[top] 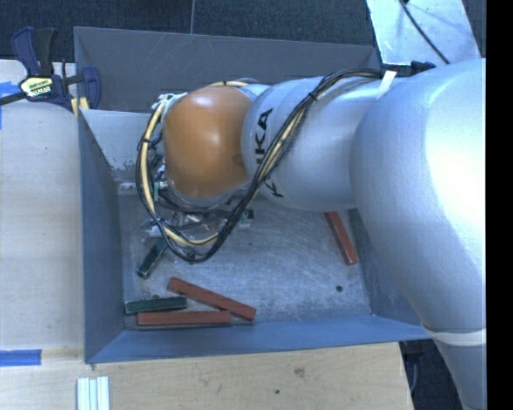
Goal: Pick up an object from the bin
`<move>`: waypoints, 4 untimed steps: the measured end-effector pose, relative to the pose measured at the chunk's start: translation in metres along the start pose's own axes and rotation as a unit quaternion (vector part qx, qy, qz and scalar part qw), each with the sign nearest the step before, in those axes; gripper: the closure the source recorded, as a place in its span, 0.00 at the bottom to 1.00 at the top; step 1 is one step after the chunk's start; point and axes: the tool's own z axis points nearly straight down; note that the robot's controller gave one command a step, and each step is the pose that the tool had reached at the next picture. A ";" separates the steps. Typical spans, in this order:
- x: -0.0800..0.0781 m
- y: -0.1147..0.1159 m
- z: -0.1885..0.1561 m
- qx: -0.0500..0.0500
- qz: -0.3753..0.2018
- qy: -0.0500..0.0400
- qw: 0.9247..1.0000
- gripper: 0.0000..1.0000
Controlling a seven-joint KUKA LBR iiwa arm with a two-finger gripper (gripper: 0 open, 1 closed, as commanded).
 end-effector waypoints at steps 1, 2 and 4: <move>0.047 0.045 0.007 0.001 0.004 -0.001 1.000 1.00; 0.052 0.057 -0.001 0.000 0.014 0.001 1.000 1.00; 0.013 0.049 -0.176 0.002 0.034 -0.004 0.999 1.00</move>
Offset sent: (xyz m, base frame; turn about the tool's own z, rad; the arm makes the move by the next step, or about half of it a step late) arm -0.0653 -0.0093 -0.0096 0.0073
